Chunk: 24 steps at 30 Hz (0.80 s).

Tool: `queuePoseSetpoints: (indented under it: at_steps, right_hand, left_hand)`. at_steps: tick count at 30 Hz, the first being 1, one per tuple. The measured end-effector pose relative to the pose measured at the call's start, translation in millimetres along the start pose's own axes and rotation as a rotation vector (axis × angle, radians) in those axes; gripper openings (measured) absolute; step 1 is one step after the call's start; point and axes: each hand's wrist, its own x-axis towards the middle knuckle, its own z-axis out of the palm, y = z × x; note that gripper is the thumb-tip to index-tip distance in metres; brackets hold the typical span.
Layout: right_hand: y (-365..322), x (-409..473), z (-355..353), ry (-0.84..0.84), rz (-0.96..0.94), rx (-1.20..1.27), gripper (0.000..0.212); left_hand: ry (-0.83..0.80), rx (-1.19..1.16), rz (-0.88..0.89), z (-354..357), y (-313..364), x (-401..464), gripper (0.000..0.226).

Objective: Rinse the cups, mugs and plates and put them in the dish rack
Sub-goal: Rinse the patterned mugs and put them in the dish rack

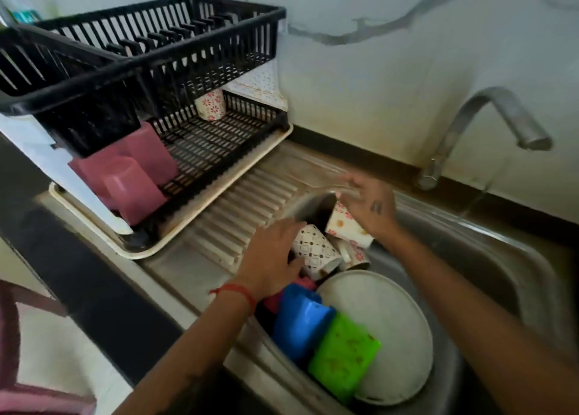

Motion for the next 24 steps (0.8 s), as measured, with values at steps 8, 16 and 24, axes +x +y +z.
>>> queuePoseSetpoints:
  at_steps: [8,16,24]
  right_hand:
    - [60,-52,17,0.039,0.577,0.080,0.078]
    - [55,-36,37,0.154,0.934,0.531,0.037]
    - [32,-27,28,0.251,0.883,0.532,0.039]
  left_hand:
    - [-0.223,0.223,-0.127,48,-12,-26,0.070]
    - [-0.262,0.155,-0.115,48,-15,-26,0.071]
    - [-0.123,-0.077,-0.210,41,-7,-21,0.056]
